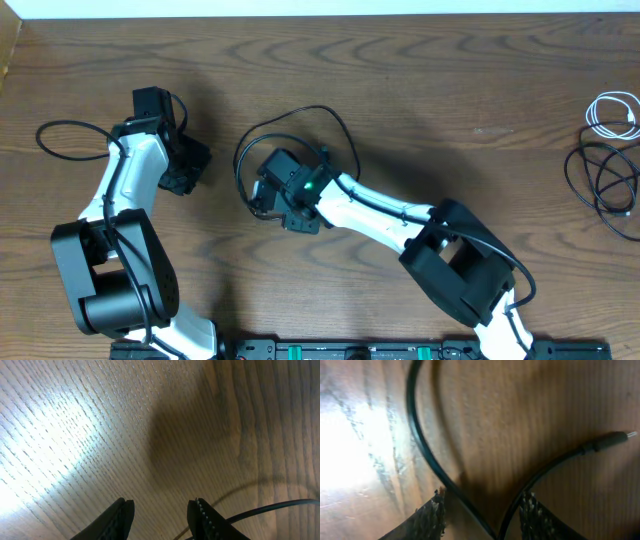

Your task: Untangle cables

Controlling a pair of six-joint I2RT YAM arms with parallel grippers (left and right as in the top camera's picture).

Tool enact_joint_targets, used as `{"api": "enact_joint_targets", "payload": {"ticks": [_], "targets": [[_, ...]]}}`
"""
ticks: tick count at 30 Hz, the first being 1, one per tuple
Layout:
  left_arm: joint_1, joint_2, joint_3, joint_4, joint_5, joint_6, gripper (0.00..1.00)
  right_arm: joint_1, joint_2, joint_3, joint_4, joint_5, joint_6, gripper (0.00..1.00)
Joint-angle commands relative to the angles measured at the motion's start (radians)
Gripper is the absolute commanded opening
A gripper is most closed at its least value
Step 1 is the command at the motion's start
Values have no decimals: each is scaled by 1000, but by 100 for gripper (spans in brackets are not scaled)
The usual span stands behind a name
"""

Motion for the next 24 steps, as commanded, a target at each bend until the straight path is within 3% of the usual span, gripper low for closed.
{"api": "enact_joint_targets", "payload": {"ticks": [1, 4, 7, 10, 11, 24], "targets": [[-1, 5, 11, -2, -6, -13, 41, 16, 18, -31, -16, 10, -7, 45], [-1, 5, 11, -2, -6, -13, 41, 16, 18, -31, -16, 10, -7, 44], [-1, 6, 11, -2, -6, -13, 41, 16, 18, -31, -18, -1, -7, 36], [-1, 6, 11, -2, -5, -13, 41, 16, 18, -31, -20, -1, -7, 9], [-1, 5, 11, -2, -5, -13, 41, 16, 18, -31, -20, -1, -7, 6], [-1, 5, 11, -2, -5, -13, 41, 5, -29, 47, -43, 54, 65, 1]]}}
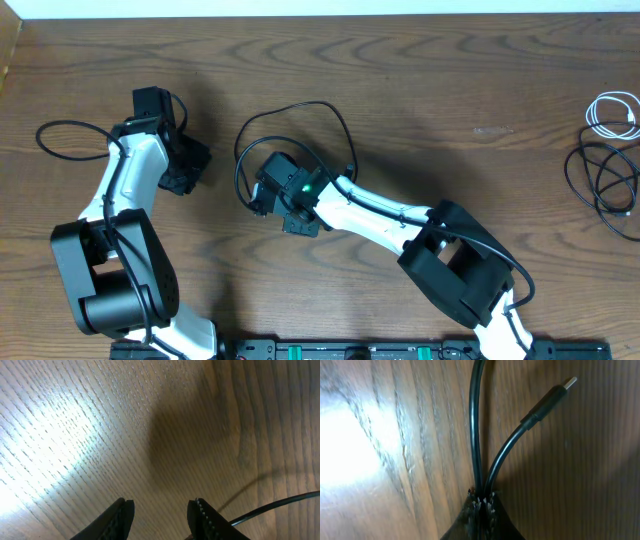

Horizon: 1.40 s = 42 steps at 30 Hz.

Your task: Untangle cables

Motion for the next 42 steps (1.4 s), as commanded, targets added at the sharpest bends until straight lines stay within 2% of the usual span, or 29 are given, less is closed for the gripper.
{"api": "enact_joint_targets", "payload": {"ticks": [1, 5, 9, 18, 21, 27, 29, 31, 33, 34, 42], "targets": [[-1, 6, 11, -3, -5, -13, 41, -9, -47, 57, -12, 55, 29, 1], [-1, 5, 11, -3, -5, -13, 41, -28, -105, 126, -12, 183, 29, 1], [-1, 6, 11, -3, -5, -13, 41, -43, -138, 146, -4, 225, 28, 1], [-1, 5, 11, -3, -5, -13, 41, -127, -138, 145, -29, 156, 32, 1], [-1, 5, 11, -3, -5, -13, 41, -163, -136, 142, -56, 69, 31, 1], [-1, 5, 11, -3, -5, -13, 41, -215, -109, 137, -73, 10, -10, 54], [-1, 5, 11, -3, -5, -13, 41, -248, -90, 137, -76, -71, -27, 61], [-1, 5, 11, -3, -5, -13, 41, -275, -68, 137, -77, -181, -28, 59], [-1, 5, 11, -3, -5, -13, 41, -301, -18, 137, -68, -240, -19, 43], [-1, 5, 11, -3, -5, -13, 41, -303, -2, 137, -66, -240, -16, 41], [-1, 5, 11, -3, -5, -13, 41, -259, 126, 137, 49, -244, 35, 39]]}}
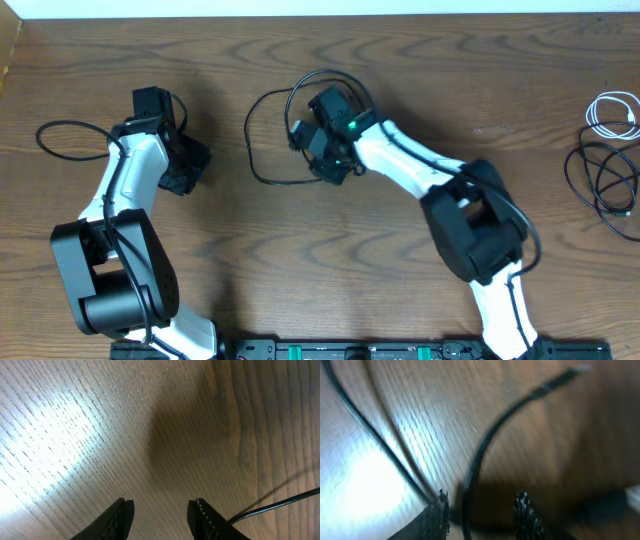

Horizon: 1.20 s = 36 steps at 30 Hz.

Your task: Untangle cables

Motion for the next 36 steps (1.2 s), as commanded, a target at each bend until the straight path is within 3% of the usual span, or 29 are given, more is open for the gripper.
{"api": "enact_joint_targets", "payload": {"ticks": [1, 2, 3, 4, 7, 18, 29, 32, 33, 34, 36], "targets": [[-1, 5, 11, -3, -5, -13, 41, 32, 37, 0, 47, -35, 55, 37], [-1, 5, 11, -3, -5, -13, 41, 35, 49, 0, 63, -35, 74, 31], [-1, 6, 11, -3, -5, -13, 41, 36, 56, 0, 68, -35, 77, 15], [-1, 5, 11, -3, -5, -13, 41, 36, 61, 0, 67, -19, 83, 8], [-1, 5, 11, -3, -5, -13, 41, 32, 40, 6, 68, 11, 91, 1], [-1, 5, 11, -3, -5, -13, 41, 49, -169, 73, 58, -307, 91, 1], [-1, 5, 11, -3, -5, -13, 41, 130, -45, 53, 26, -231, 75, 1], [-1, 5, 11, -3, -5, -13, 41, 131, -23, 53, 25, -171, 76, 12], [-1, 5, 11, -3, -5, -13, 41, 131, -23, 53, 19, -127, 76, 31], [-1, 5, 11, -3, -5, -13, 41, 131, -23, 53, 13, -67, 76, 41], [-1, 5, 11, -3, -5, -13, 41, 130, -23, 53, 11, -21, 75, 53]]}}
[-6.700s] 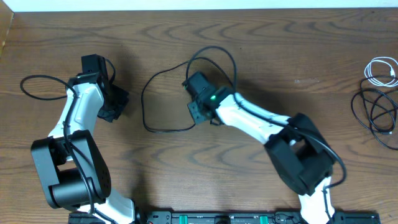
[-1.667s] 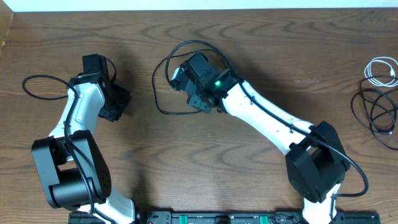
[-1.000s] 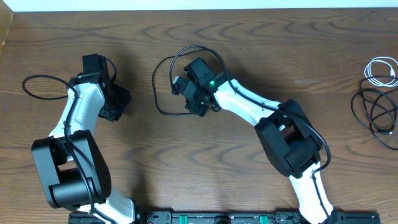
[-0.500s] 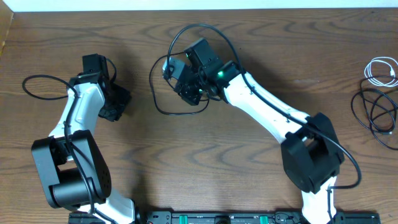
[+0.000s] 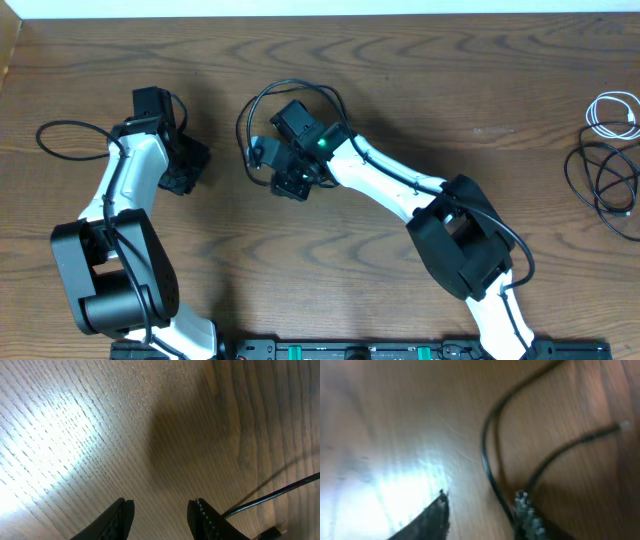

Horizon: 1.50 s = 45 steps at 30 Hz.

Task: Untangle cables
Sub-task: 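Carry the black cable up and right to the right edge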

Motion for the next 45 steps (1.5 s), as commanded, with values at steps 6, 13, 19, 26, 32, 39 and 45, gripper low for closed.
{"api": "enact_joint_targets", "payload": {"ticks": [6, 13, 19, 26, 32, 39, 45], "targets": [[-1, 5, 11, -3, -5, -13, 41, 6, 3, -2, -13, 85, -38, 63], [-1, 6, 11, -3, -5, -13, 41, 52, 108, -2, -5, 96, -29, 62], [-1, 6, 11, -3, -5, -13, 41, 55, 161, 1, -14, 211, -22, 9], [-1, 5, 11, -3, -5, -13, 41, 51, 56, 2, -53, 333, 23, 1], [-1, 5, 11, -3, -5, -13, 41, 44, -78, 3, -49, 363, 22, 1], [-1, 5, 11, -3, -5, -13, 41, 22, -225, 4, -17, 517, 23, 1], [-1, 5, 11, -3, -5, -13, 41, -26, -293, 4, -18, 510, 71, 1]]}}
